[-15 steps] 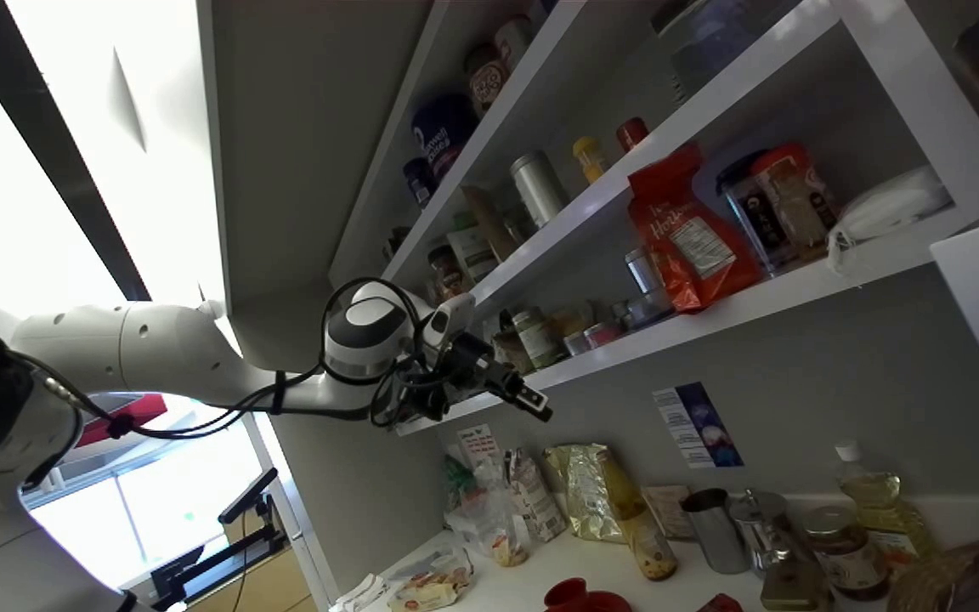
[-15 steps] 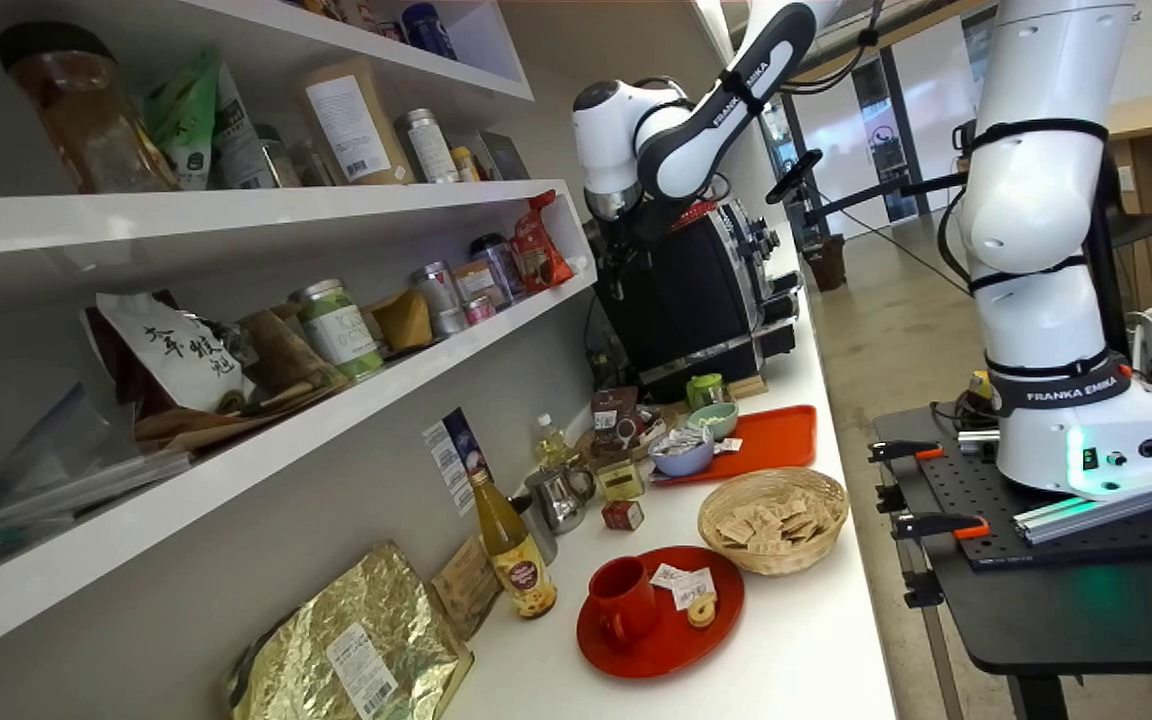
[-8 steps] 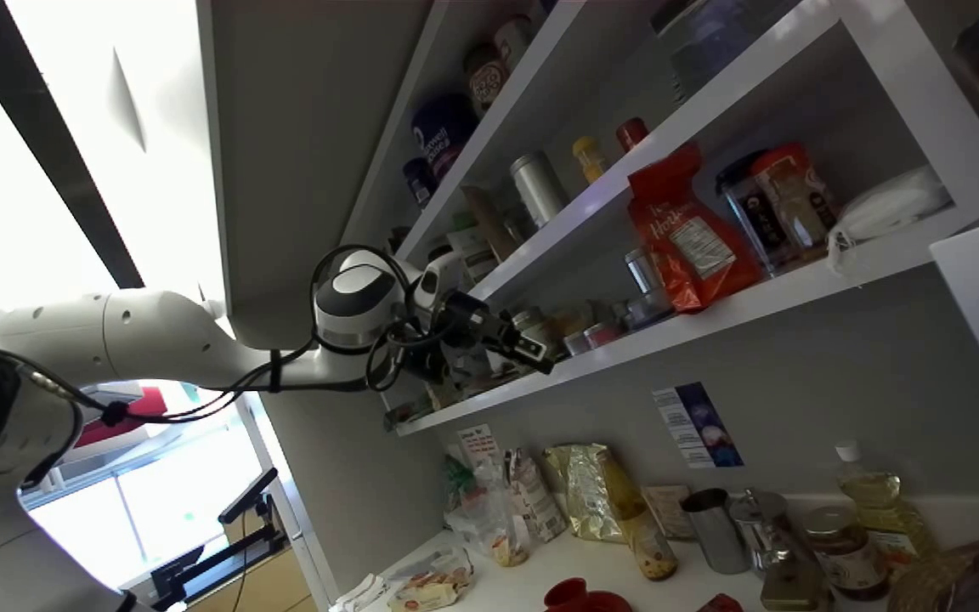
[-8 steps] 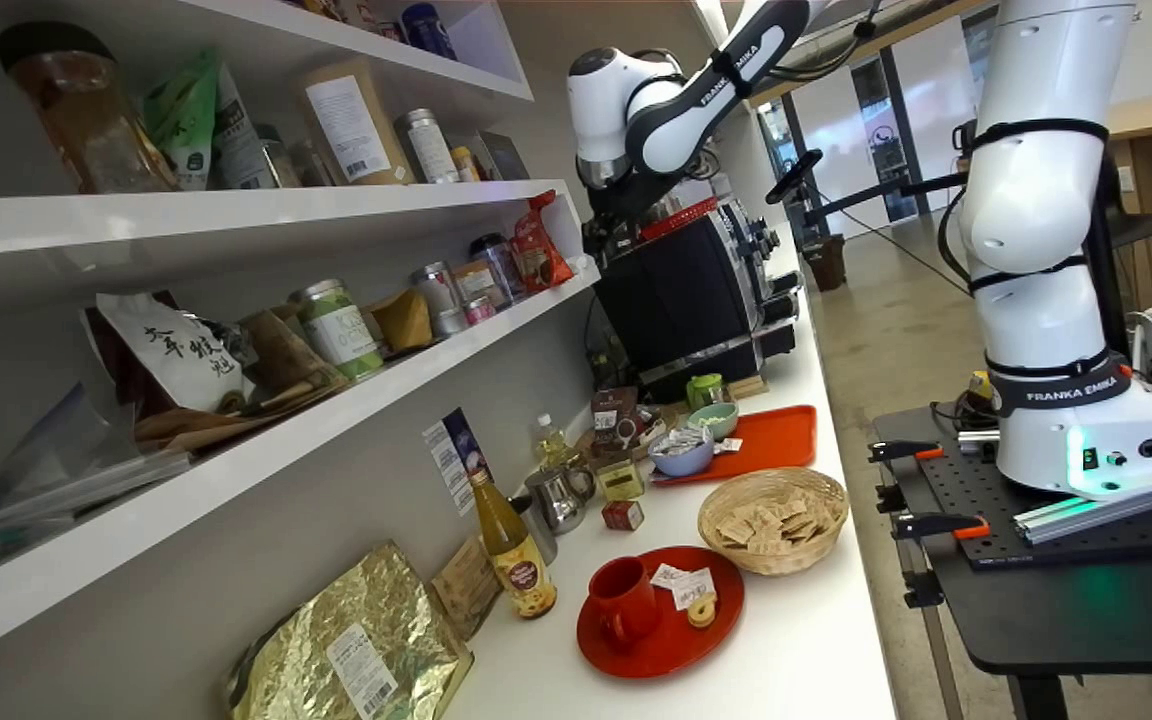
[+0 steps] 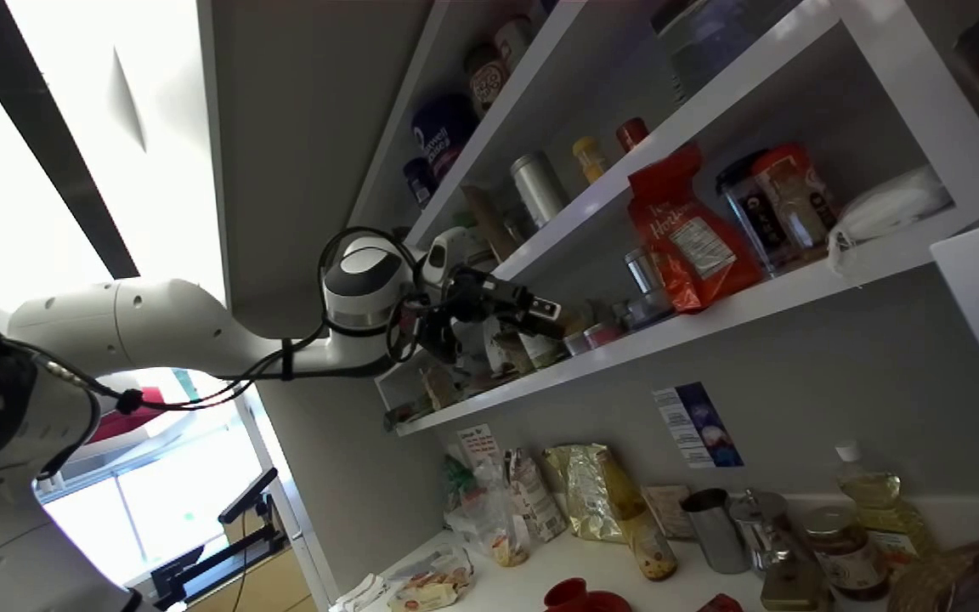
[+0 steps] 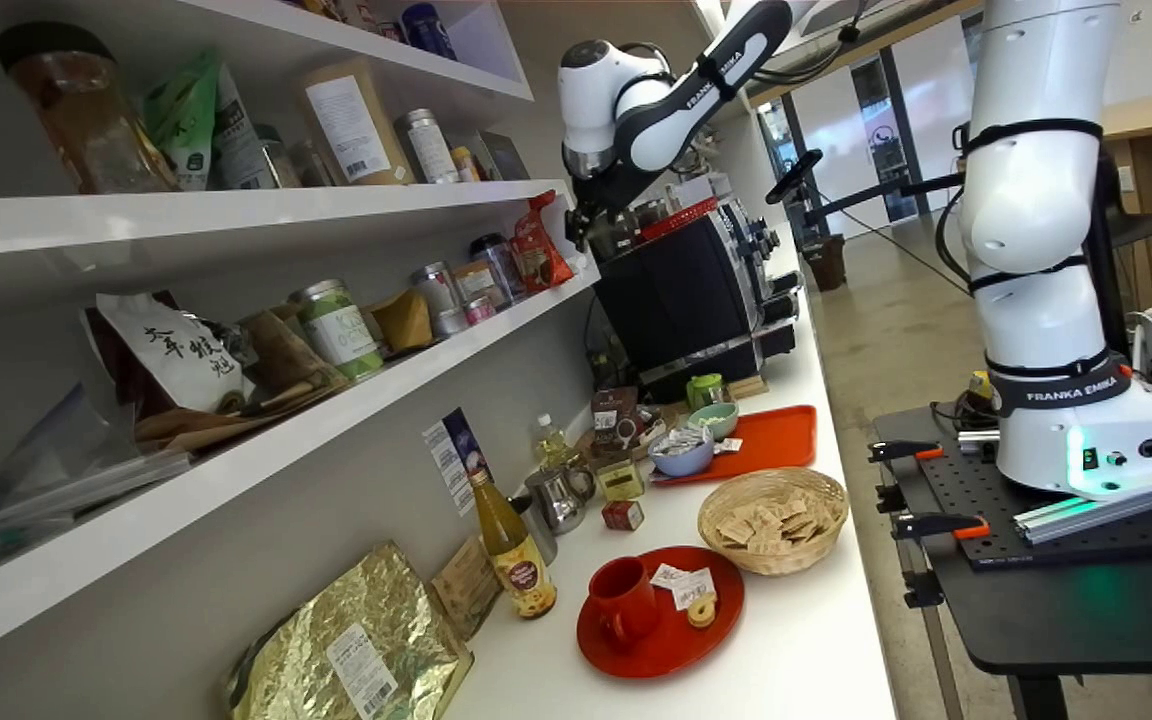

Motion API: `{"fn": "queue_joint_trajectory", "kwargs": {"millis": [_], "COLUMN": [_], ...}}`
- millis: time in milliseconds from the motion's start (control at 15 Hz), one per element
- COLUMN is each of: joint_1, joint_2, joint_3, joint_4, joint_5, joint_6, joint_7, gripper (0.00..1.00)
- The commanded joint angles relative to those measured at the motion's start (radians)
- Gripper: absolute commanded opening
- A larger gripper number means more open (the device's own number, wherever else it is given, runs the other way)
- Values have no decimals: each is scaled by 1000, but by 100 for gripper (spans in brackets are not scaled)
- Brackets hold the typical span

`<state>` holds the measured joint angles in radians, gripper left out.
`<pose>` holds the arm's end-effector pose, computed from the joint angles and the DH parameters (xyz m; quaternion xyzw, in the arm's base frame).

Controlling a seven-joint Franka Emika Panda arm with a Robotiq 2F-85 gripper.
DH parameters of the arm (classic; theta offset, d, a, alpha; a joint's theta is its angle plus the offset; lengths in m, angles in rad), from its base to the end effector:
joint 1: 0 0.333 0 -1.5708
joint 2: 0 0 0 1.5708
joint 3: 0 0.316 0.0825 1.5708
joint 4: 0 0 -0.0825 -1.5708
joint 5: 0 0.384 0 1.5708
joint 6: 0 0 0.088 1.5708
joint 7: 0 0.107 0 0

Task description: Remove the orange packet from the shelf

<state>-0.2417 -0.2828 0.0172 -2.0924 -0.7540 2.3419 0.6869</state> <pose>0.4997 -0.1239 0.6053 0.8834 -0.2343 0.3118 0.2599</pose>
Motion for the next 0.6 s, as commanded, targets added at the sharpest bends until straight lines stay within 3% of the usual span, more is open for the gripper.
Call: {"fn": "queue_joint_trajectory", "kwargs": {"millis": [0,533], "joint_1": [15,20], "joint_2": [91,264], "joint_3": [-22,-81], "joint_4": [82,305], "joint_5": [-36,-77], "joint_6": [56,83], "joint_7": [-32,-66], "gripper": [100,100]}}
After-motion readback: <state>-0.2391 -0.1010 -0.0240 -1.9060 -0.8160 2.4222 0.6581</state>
